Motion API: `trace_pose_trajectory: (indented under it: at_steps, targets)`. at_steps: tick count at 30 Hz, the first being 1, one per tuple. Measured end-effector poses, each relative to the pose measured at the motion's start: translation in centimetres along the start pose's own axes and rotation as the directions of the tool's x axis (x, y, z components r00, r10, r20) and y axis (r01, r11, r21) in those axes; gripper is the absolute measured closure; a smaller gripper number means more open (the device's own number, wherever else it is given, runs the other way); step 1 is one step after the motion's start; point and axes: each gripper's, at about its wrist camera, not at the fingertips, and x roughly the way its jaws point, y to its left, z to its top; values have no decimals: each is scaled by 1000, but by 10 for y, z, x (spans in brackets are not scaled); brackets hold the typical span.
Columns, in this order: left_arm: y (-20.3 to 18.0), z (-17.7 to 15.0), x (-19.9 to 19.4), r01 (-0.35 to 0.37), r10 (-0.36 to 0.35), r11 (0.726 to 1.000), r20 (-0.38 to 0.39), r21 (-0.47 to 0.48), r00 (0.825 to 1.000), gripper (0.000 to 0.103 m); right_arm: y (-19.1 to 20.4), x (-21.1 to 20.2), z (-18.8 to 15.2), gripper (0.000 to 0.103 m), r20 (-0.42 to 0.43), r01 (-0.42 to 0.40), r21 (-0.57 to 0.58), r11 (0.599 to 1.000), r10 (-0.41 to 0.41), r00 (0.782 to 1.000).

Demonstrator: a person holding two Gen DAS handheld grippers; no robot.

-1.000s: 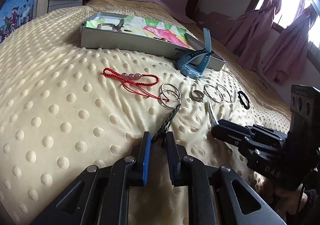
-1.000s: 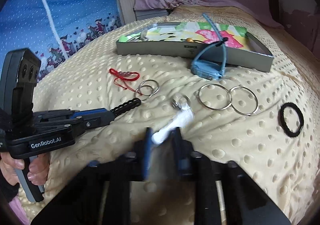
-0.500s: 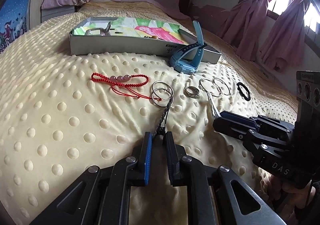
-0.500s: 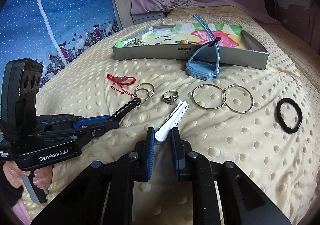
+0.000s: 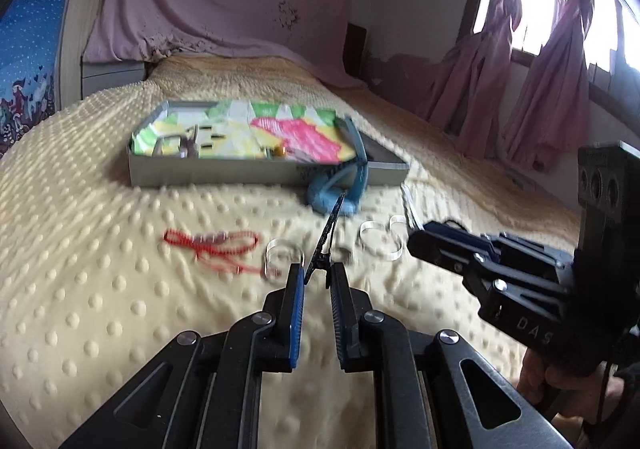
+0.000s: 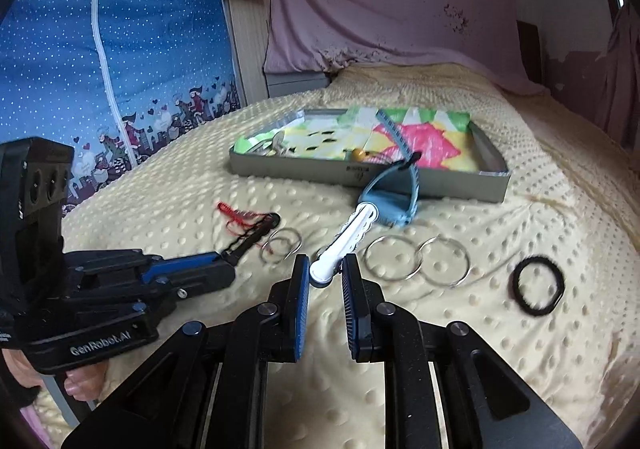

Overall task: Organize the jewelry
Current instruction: 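Carry the white clip into the tray with right tool while left releases the black clip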

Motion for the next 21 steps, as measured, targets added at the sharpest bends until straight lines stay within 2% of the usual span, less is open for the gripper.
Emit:
trace_pose_trajectory:
  at_steps: [3,8,14,18,21]
  targets:
    - [0,24,13,-8,9,1000,41,-29,999,90,-13,0,13,88,30,33,-22,999,-32,999]
    - [10,58,42,-39,44,995,63,-88,997,90,-50,12,41,88,69,57,30,998,-58,996]
    - [25,82,87,-94,97,985,15,-143,995,90,-89,54,72,88,51,54,77,996,-58,997]
    - [33,88,110,-118,110,979,-52,-168,993,90,-102,90,84,88,-9,37,93,995,-37,999]
    - [35,91,119,-131,120,976,-74,-173,990,90,-105,111,91,88,-52,25,97,995,-20,998]
